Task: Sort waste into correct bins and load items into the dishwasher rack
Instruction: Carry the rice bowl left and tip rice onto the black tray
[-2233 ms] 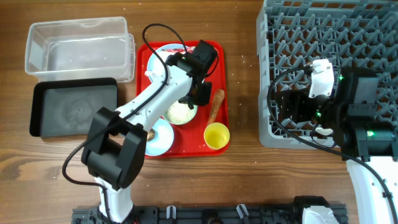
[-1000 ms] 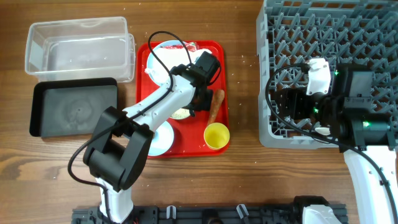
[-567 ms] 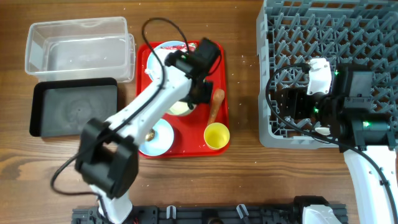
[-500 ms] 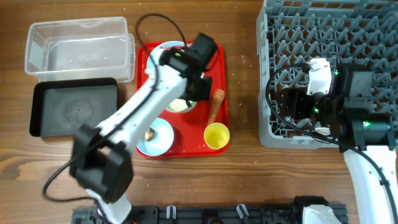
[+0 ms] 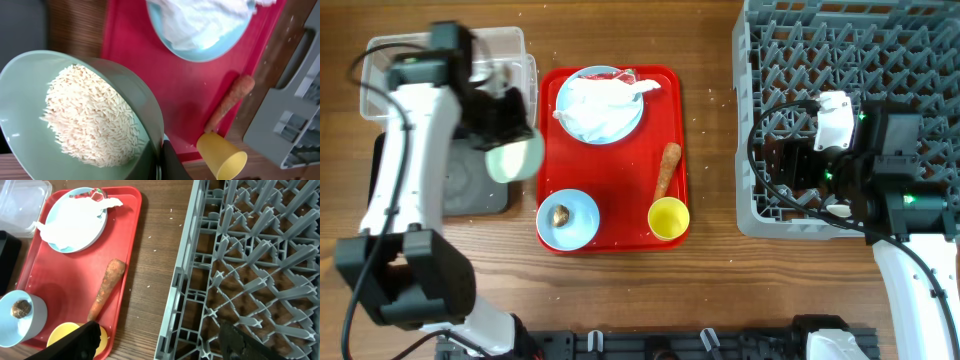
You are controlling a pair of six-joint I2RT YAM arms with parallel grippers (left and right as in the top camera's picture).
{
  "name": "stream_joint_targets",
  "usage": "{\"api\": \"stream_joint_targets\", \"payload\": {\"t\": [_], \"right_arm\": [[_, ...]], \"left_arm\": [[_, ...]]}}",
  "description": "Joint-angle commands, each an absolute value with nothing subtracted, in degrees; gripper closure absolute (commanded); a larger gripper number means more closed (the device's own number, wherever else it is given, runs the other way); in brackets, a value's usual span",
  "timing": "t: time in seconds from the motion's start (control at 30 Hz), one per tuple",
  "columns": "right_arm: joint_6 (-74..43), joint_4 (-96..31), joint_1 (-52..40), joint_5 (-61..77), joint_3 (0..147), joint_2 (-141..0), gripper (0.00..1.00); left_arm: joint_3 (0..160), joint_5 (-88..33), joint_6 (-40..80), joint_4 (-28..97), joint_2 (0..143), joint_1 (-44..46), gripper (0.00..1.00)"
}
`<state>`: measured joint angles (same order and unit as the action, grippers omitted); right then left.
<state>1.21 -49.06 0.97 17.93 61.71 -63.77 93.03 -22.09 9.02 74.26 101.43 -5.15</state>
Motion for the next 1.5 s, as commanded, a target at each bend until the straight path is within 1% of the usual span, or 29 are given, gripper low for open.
{"api": "stream_joint_targets", "payload": {"t": [0.0,0.2,0.27,0.47,0.57,0.67,0.9,1.0,1.2,1.27,1.47], "right_arm": [[1.52,-48.84,1.15,17.54,63.11,-64.20,0.21],[1.32,-48.88,1.15,17.58,63.11,-64.20,0.21],[1.32,-48.93,1.15,17.58,63.11,-64.20,0.21],[1.34,-49.06,1.15,17.58,63.11,-64.20,0.22],[1.34,-48.95,1.15,17.58,63.09,-64.20,0.22],[1.32,-48.93,1.15,17.58,63.11,-64.20,0.22],[1.32,-48.93,1.15,17.58,63.11,-64.20,0.22],[1.34,-48.99,1.15,17.61,63.09,-64.20,0.22],[1.34,-49.52,1.15,17.58,63.11,-64.20,0.22],[1.34,-49.78,1.15,17.58,63.11,-64.20,0.22],[1.34,-50.02,1.15,17.58,63.11,-64.20,0.22]], "left_arm": [[93.76,-29.80,1.58,74.39,100.31,-15.07,0.96],[92.90,-49.34,-7.97,74.39,101.73,-30.70,0.96],[91.26,-54.00,-10.61,74.39,102.72,-34.81,0.96],[83.92,-63.00,-17.67,74.13,106.72,-43.64,0.96],[81.54,-66.04,-19.35,73.95,109.23,-47.64,0.96],[81.52,-67.88,-19.35,73.97,110.52,-49.43,0.96],[81.54,-78.74,-19.27,73.76,110.93,-51.90,0.96],[81.54,-81.54,-19.25,73.71,110.93,-52.16,0.96],[81.54,-89.45,-15.64,73.78,110.93,-53.23,0.96],[81.54,-90.35,-12.95,73.73,110.93,-53.91,0.96],[81.54,-90.37,-12.80,75.59,110.93,-55.72,0.96]]}}
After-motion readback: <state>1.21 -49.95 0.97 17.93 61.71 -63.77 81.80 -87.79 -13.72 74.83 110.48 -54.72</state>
